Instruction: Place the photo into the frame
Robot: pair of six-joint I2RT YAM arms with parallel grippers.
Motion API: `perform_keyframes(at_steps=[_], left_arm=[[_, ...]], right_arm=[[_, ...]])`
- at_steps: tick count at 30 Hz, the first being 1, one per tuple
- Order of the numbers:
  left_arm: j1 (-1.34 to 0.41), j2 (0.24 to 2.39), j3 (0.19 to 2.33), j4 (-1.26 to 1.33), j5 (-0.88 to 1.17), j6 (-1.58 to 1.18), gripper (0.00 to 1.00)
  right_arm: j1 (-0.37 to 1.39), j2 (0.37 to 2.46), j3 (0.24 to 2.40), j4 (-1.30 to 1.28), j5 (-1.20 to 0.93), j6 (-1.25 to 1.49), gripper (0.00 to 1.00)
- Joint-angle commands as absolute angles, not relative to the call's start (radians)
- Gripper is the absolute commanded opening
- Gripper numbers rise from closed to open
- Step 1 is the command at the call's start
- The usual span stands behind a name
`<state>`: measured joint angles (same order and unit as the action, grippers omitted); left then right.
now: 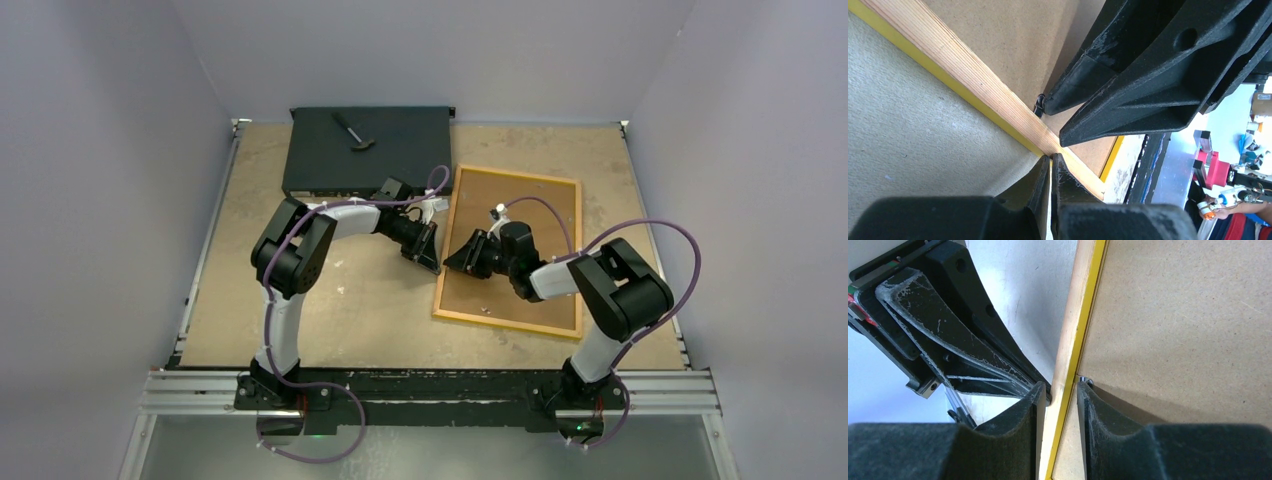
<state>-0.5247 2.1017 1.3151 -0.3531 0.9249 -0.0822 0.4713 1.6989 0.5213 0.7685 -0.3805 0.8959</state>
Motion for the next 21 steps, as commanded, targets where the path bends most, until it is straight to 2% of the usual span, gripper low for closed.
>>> perform_keyframes(at_steps=[1,21], left_arm=[[-0.548,2.146,1.301,-0.390,0.890,-0.029,0.00],[-0.550,2.149,1.301,-0.392,0.893,-0.028,0.00]], right_arm=[[0.486,1.725,0.508,0.730,-0.290,0.899,0.33],[0.498,1.773,0.554,0.765,-0.292,0.921,0.31]])
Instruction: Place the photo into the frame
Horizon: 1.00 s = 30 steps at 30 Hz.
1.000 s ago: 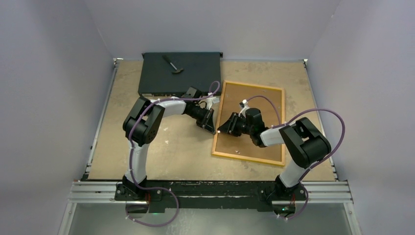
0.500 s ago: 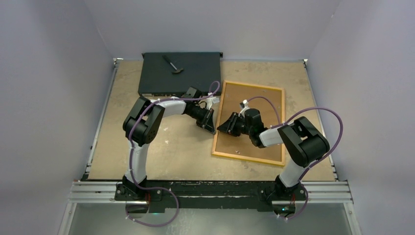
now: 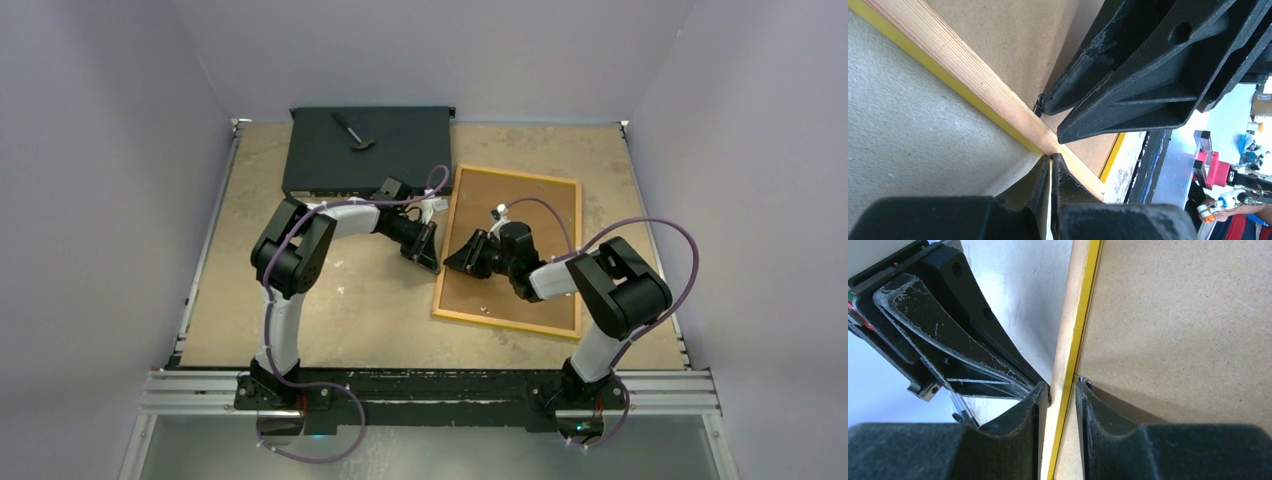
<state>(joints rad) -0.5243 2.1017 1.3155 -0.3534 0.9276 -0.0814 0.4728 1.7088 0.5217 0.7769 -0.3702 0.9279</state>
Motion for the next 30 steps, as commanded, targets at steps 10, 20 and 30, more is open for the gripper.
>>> perform_keyframes(at_steps=[10,20,30], left_arm=[[-0.554,2.150,1.307,-0.406,0.897,-0.021,0.00],[-0.542,2.070,1.474,-0.647,0.869,0.103,0.07],[-0.476,2.159,1.679,-0.517,0.768,-0.045,0.34]], right_arm=[[0.504,1.721,0.556,0.773,-0.382,0.944,0.32],[0.248,1.511,0.703,0.534,-0.425,0.787,0.53],[0.158,1.744,0.958,0.470,-0.345,0.672,0.56]])
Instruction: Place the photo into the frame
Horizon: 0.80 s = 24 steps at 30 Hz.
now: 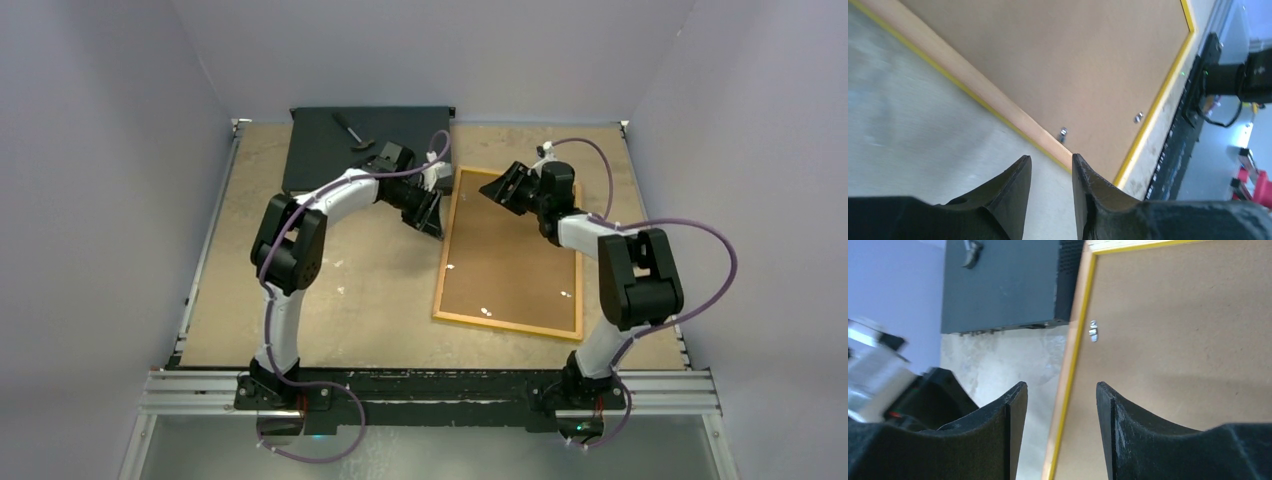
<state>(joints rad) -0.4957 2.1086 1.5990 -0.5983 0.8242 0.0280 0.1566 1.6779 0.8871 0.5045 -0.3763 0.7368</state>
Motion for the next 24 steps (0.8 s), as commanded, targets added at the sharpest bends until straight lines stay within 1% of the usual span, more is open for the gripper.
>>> perform_keyframes(at_steps=[1,6,12,14,18,24], left_arm=[[-0.474,2.173,1.689,-0.485,0.754,-0.065,0.35],[-0.460,2.237,1.704,-0.320,0.723,-0.180,0.35],[-0.456,2.316,1.758,-0.270,0.752,-0.232,0.34],[-0.456,2.329,1.760,-0.255,0.758,-0.241,0.33],[-0.457,2.354,1.757,-0.238,0.773,-0.258,0.26],[-0.464,2.373,1.740,-0.232,0.793,-0.256,0.18]], right_arm=[[0.158,1.762,0.974,0.473,-0.342,0.669,0.56],[0.158,1.837,1.025,0.497,-0.344,0.661,0.55],[0.158,1.933,1.101,0.519,-0.358,0.637,0.54],[0.158,1.972,1.135,0.520,-0.386,0.630,0.53],[0.164,2.043,1.190,0.529,-0.440,0.642,0.48],[0.186,2.096,1.245,0.507,-0.470,0.623,0.46]])
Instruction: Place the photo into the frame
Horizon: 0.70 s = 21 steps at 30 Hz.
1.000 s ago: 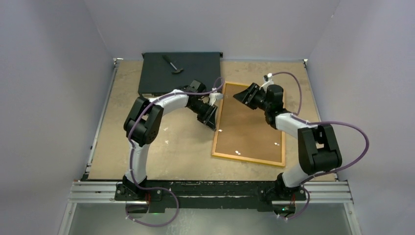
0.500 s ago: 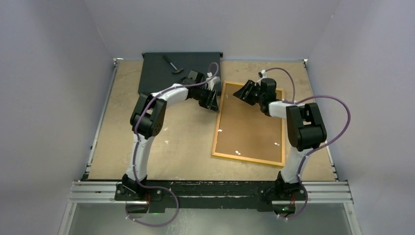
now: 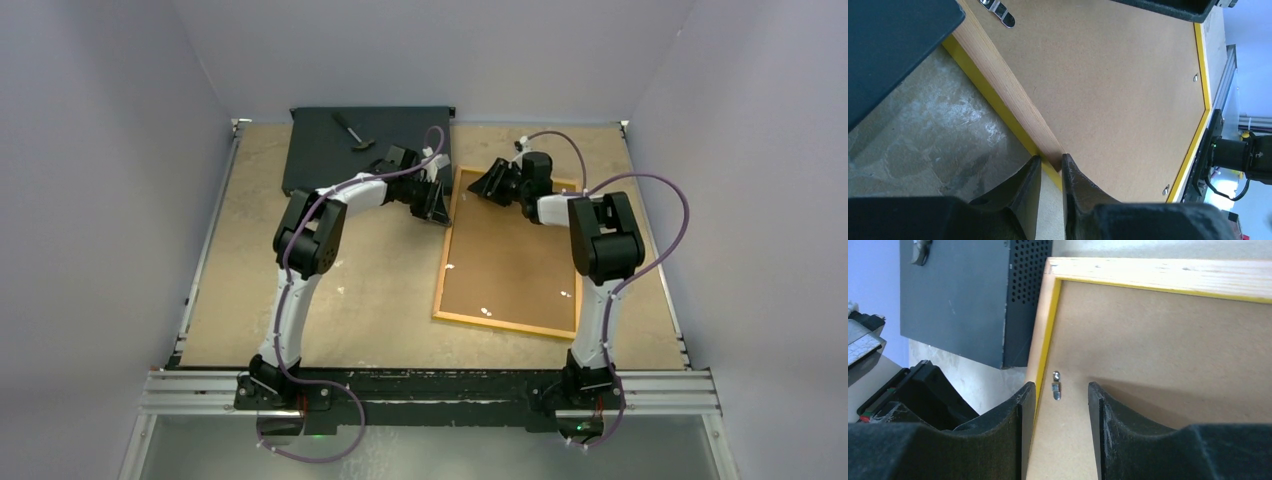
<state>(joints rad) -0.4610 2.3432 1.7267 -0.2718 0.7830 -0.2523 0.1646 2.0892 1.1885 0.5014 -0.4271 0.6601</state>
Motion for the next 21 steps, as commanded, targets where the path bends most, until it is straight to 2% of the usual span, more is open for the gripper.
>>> perform_keyframes(at_steps=[1,10,21], left_arm=[[-0.466,2.373,1.733,-0.231,0.792,-0.256,0.17],[-0.470,2.365,1.704,-0.232,0.794,-0.248,0.15],[-0.470,2.359,1.686,-0.222,0.804,-0.246,0.14]], right_arm=[[0.189,2.105,1.255,0.501,-0.472,0.621,0.45],[0.208,2.152,1.300,0.456,-0.499,0.611,0.42],[0.209,2.132,1.240,0.476,-0.513,0.615,0.41]])
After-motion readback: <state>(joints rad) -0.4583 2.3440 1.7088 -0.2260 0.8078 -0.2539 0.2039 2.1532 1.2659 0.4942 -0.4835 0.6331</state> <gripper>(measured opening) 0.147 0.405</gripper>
